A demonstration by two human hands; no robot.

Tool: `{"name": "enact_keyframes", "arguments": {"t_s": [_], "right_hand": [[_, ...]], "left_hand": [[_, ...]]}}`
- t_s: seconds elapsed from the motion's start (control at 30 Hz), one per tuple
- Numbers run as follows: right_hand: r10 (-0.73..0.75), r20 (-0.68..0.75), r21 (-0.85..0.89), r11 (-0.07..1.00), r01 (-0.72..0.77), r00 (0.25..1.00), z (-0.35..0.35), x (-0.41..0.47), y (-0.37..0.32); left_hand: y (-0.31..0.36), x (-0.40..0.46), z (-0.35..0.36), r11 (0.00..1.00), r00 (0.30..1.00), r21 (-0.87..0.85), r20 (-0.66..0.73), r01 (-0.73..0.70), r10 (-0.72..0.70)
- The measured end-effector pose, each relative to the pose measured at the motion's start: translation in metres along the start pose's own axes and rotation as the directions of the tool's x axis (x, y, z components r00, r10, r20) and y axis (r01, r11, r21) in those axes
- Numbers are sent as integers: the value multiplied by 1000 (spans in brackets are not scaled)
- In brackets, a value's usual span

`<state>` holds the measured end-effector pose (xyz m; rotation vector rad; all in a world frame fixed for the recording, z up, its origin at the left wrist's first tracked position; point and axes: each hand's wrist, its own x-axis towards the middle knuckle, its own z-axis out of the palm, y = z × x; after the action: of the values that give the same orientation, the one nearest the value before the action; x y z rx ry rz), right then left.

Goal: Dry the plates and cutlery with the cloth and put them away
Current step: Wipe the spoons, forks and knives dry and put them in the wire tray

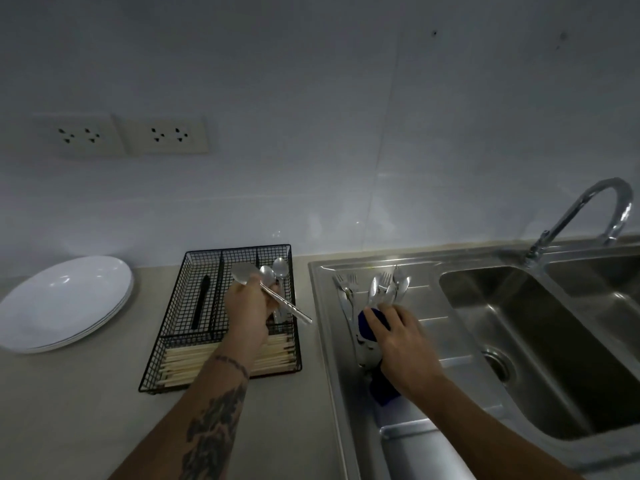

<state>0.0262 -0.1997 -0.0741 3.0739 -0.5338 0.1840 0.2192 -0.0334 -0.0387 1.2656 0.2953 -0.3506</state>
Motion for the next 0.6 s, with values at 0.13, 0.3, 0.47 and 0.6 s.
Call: {"name": "enact_keyframes", "arguments": {"t_s": [0.13, 0.3, 0.47, 0.6], "right_hand": [[2, 19, 21, 1000, -3, 1000, 10, 12, 0], [2, 35, -14, 1000, -2, 999, 12, 20, 1], [17, 88, -69, 998, -11, 996, 18, 24, 5], [53, 108, -80, 996, -45, 993, 23, 26, 10]], "left_hand": [[-3, 19, 7, 938, 989, 315, 67, -143, 129], [-6, 52, 28, 811, 978, 547, 137, -206, 156], [-20, 72, 40, 670, 965, 694, 196, -263, 176], [-39, 85, 36, 578, 957, 762, 230, -290, 177]]}}
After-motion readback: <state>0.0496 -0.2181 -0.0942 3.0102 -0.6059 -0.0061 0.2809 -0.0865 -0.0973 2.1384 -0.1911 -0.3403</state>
